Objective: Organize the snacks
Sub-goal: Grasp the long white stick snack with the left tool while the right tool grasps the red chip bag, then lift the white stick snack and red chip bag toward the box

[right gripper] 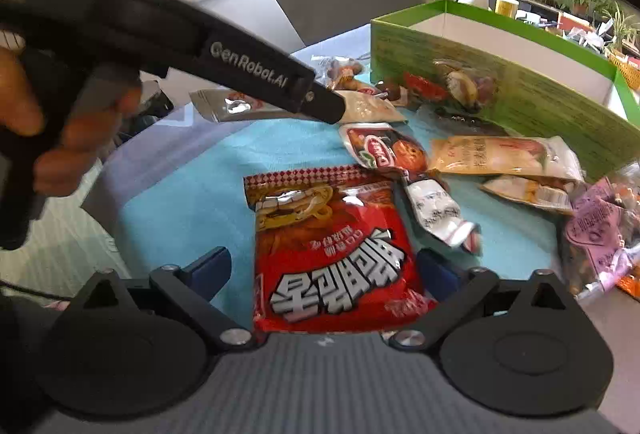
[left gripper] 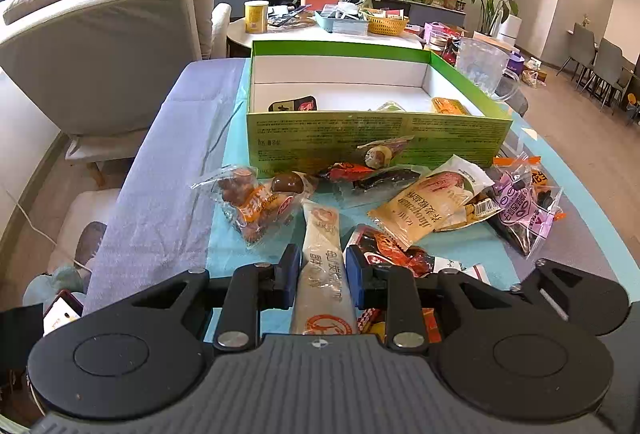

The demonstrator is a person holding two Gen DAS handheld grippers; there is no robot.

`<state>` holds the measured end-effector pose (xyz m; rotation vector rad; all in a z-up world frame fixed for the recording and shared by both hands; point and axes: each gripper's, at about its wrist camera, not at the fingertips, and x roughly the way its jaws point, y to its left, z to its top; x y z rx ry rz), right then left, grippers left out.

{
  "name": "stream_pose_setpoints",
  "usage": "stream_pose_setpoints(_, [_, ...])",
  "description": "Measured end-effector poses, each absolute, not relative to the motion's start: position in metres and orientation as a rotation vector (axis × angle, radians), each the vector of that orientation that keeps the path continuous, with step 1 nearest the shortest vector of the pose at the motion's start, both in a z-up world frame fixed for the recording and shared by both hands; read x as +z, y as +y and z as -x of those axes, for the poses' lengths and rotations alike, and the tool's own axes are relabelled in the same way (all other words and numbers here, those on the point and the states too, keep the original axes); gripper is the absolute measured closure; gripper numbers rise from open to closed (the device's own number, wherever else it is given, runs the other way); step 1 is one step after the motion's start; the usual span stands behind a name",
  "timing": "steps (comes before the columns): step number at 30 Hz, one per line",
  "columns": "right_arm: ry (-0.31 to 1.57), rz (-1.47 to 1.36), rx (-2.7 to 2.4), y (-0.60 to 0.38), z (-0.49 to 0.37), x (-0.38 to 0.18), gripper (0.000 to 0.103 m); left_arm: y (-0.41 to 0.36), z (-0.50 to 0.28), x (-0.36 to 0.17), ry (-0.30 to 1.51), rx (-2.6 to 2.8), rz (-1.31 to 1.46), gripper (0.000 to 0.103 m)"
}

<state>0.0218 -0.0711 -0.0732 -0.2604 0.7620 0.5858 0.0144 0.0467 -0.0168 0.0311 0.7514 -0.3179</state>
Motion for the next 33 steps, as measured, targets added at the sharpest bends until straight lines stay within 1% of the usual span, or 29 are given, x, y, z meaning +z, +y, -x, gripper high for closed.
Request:
stream_pose_setpoints(6, [0.726,0.252,0.535,-0.075,-0.021,-0.07,0.031,0.048,-0.012,-0.013,0.741,-0.316,-0.026,0.079])
stream_pose_setpoints(8, [0.741,0.219,0.537,-0.084,-0.023,-0.064,0.035,0.049,-0.01,-0.011,0.732,-0.316,-0.025,0.079])
stream_pose_setpoints(12, [0.729,0.173,0.538,-0.102,-0.018,-0.055,0.035,0.049,-0.008,-0.007,0.717,-0.32,-0.022,0.08])
stream_pose_setpoints(14, [0.701,0.143,0.546,-0.113,-0.012,-0.046,0.035,0.049,-0.006,-0.003,0.707,-0.323,-0.022,0.082])
stream_pose_setpoints(15, [0.685,0.123,0.555,-0.117,-0.01,-0.042,0.035,0.049,-0.006,-0.001,0.703,-0.326,-0.023,0.09])
stream_pose_setpoints(16, [0.661,0.1,0.563,-0.122,-0.006,-0.035,0.035,0.049,-0.005,0.001,0.699,-0.33,-0.021,0.093])
stream_pose_setpoints(22, [0.496,-0.012,0.492,-0.149,0.0,0.0,0.035,0.048,-0.002,0.01,0.668,-0.343,-0.016,0.093])
stream_pose_setpoints(24, [0.476,-0.043,0.452,-0.156,-0.006,0.006,0.035,0.047,-0.003,0.009,0.683,-0.349,-0.016,0.092])
stream_pose_setpoints(26, [0.47,-0.067,0.421,-0.163,-0.009,0.007,0.035,0.047,-0.005,0.004,0.709,-0.354,-0.01,0.089])
stream_pose_setpoints(27, [0.469,-0.073,0.411,-0.165,-0.01,0.007,0.035,0.046,-0.005,0.002,0.728,-0.362,-0.011,0.079])
stream_pose_setpoints(28, [0.468,-0.077,0.405,-0.165,-0.01,0.007,0.035,0.044,-0.006,-0.003,0.754,-0.376,-0.016,0.067])
stream_pose_setpoints(30, [0.469,-0.085,0.402,-0.166,-0.009,0.005,0.035,0.038,-0.005,-0.012,0.795,-0.398,-0.041,0.058])
stream_pose_setpoints(33, [0.474,-0.089,0.398,-0.163,-0.013,0.003,0.035,0.022,-0.007,-0.034,0.864,-0.412,-0.129,0.058])
